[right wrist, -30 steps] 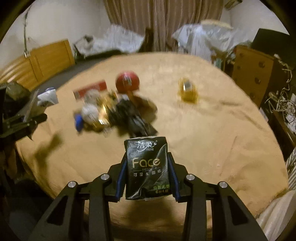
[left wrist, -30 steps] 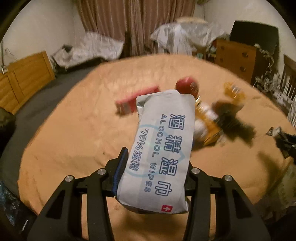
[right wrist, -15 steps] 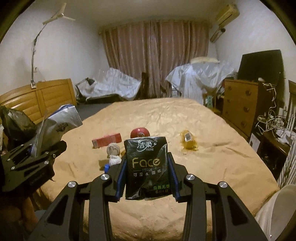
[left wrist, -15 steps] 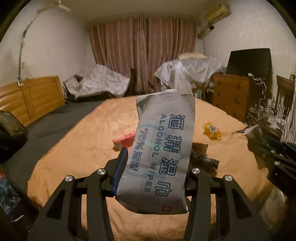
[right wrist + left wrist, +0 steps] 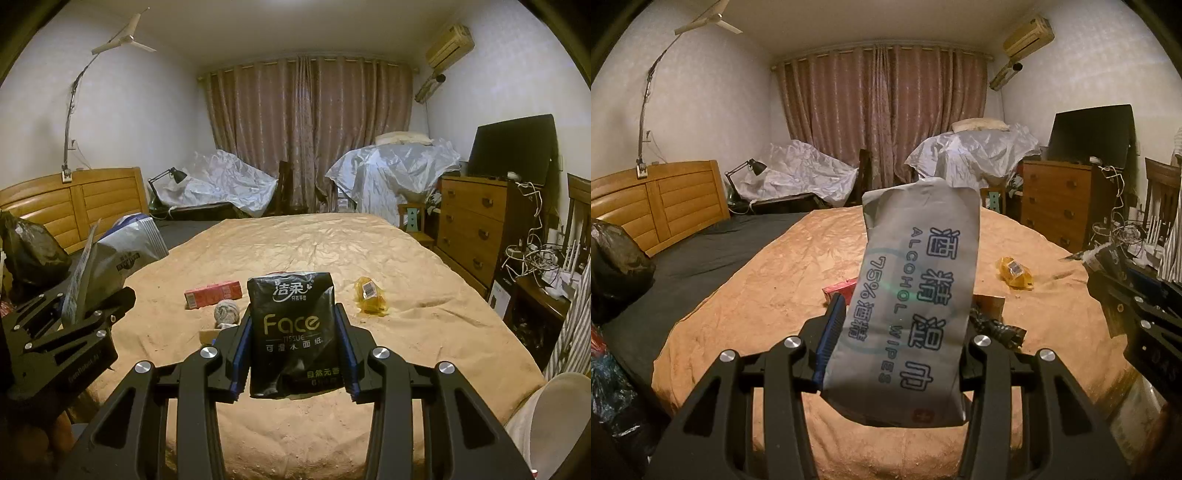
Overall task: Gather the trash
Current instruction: 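Lift and carry the tissue pack and wipes pack with both tools to the bucket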
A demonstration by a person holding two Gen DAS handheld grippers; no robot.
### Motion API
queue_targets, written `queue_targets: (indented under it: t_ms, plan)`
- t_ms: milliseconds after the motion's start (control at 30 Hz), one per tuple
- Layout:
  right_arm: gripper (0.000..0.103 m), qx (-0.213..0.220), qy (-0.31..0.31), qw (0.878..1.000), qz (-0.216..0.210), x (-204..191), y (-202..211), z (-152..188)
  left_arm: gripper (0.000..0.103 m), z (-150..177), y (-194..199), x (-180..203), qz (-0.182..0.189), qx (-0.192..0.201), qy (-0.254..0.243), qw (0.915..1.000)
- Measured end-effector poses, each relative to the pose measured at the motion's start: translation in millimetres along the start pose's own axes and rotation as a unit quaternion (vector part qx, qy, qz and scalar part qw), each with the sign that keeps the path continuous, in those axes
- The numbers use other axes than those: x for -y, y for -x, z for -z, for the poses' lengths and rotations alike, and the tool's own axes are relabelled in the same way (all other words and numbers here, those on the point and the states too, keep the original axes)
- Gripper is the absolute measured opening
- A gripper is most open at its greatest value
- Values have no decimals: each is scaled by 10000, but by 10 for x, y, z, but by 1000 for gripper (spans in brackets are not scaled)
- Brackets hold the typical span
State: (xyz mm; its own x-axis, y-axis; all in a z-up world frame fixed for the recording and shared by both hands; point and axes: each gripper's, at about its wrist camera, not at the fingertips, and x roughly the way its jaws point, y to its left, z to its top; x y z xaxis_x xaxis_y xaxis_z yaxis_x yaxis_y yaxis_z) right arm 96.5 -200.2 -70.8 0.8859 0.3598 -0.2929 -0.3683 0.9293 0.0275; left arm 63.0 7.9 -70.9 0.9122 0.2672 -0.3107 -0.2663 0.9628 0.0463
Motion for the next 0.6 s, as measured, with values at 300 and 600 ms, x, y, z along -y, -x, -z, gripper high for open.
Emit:
queue_targets:
  t_ms: [300, 600]
  plan:
    - [41, 45, -13, 9999, 165, 105, 198, -121, 45, -41, 7, 190, 301, 0, -106, 9995]
    - [42, 8, -243, 9954, 928, 840, 754, -251, 45, -104, -7, 851, 1089, -113, -353, 9934]
